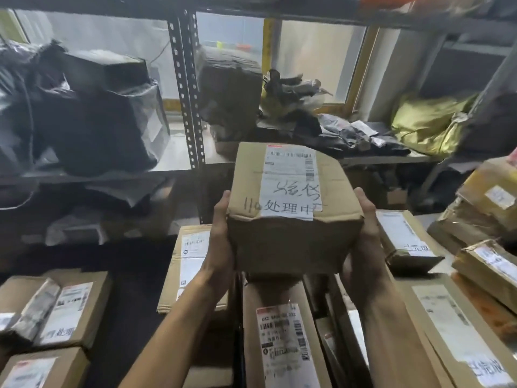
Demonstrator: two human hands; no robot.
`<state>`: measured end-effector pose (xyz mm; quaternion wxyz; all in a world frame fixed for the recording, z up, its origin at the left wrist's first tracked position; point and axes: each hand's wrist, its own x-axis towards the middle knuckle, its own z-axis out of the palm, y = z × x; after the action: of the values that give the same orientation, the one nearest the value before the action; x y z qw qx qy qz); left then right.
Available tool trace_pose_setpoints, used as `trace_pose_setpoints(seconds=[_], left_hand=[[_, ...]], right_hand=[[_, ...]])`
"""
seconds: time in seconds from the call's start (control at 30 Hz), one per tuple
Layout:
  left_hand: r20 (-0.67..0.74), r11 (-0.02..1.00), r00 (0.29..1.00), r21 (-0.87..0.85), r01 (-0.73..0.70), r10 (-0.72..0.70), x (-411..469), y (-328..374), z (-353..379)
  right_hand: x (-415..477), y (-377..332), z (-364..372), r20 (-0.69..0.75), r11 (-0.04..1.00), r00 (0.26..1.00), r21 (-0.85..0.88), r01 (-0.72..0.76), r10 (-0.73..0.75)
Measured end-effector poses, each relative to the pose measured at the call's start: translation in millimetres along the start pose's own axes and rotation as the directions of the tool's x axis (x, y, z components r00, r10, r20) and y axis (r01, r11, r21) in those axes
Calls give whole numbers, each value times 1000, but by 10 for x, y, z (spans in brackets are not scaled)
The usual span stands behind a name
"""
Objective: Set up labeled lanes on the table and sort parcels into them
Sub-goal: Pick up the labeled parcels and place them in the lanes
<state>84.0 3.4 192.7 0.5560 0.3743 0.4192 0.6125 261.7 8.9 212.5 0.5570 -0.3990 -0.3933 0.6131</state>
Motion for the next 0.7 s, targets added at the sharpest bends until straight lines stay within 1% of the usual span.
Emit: trace_pose_setpoints(seconds=[0.07,0.17,0.27,0.37,0.6,0.7], left_hand=[[-9,1000,1000,1,-6,6,128,9,56],[-21,999,1000,38,16,-15,308,-50,64],[-78,999,996,-2,36,-36,424,-220,-22],[-128,997,990,-56,53,-60,465,-356,-90],[-92,995,991,-33,95,-98,563,-399,-150],[-83,995,993,-52,84,-88,568,-427,-198]], right_hand=[[175,0,-8,-35,999,999,-20,30,-31],[389,81,-30,-12,1000,1000,1,29,-29],[501,189,-39,24,999,999,26,-21,20],[600,274,-47,30,1000,999,-8,-18,18],[640,314,-45,-3,998,1000,-56,-12,11],[628,340,-53,-13,996,1000,-83,-22,21]])
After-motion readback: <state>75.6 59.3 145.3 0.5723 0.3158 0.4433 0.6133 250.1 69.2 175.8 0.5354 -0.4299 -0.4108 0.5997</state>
